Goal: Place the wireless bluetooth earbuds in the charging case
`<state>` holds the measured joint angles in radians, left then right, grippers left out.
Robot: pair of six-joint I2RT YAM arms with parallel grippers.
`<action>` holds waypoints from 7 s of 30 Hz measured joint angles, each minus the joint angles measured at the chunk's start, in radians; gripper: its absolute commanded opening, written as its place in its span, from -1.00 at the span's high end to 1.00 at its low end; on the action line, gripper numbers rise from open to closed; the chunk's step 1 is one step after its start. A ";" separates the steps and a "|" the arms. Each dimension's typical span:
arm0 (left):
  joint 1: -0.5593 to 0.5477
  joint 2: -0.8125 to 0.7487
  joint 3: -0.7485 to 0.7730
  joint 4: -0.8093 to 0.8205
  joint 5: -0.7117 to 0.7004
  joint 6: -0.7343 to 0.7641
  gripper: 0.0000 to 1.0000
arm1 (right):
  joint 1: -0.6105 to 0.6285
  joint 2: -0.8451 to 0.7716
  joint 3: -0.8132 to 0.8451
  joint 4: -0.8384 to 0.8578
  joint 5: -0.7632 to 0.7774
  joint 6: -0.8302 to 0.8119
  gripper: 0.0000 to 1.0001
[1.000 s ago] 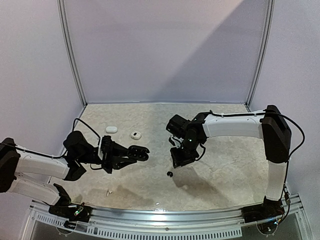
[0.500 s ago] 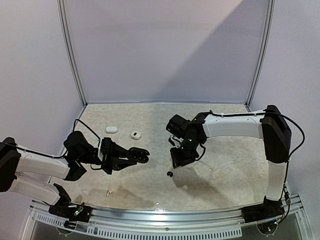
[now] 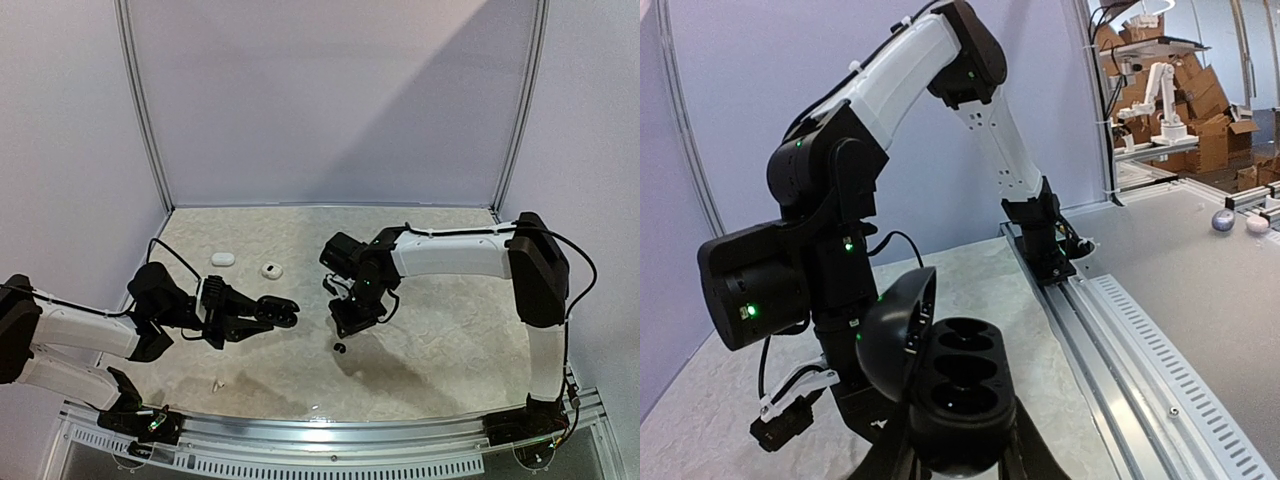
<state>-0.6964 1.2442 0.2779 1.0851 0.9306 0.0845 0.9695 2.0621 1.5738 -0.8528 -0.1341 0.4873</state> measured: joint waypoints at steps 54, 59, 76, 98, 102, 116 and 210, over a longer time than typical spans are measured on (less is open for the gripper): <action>-0.002 0.000 0.000 -0.029 -0.004 0.043 1.00 | 0.044 0.034 -0.049 0.094 -0.147 -0.029 1.00; -0.002 0.000 0.000 -0.029 -0.013 0.032 1.00 | 0.039 -0.051 -0.050 0.026 -0.060 -0.061 1.00; -0.003 0.002 0.032 -0.051 -0.105 -0.129 1.00 | 0.088 -0.576 0.083 0.367 -0.087 -0.433 1.00; -0.003 0.002 0.034 -0.053 -0.127 -0.143 1.00 | 0.237 -0.304 0.249 -0.035 -0.002 -0.827 1.00; -0.003 0.002 0.034 -0.053 -0.127 -0.135 1.00 | 0.237 -0.275 0.260 -0.045 0.025 -0.851 1.00; -0.003 0.006 0.034 -0.060 -0.127 -0.111 1.00 | 0.237 -0.256 0.273 -0.046 0.051 -0.878 1.00; -0.003 -0.010 0.139 -0.460 -0.631 -0.301 1.00 | -0.406 0.305 0.377 -0.103 0.208 -0.179 0.71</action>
<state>-0.6994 1.2339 0.4168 0.6247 0.3000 -0.2169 0.5640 2.3669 1.9503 -0.9554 0.0734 0.3088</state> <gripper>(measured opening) 0.238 0.184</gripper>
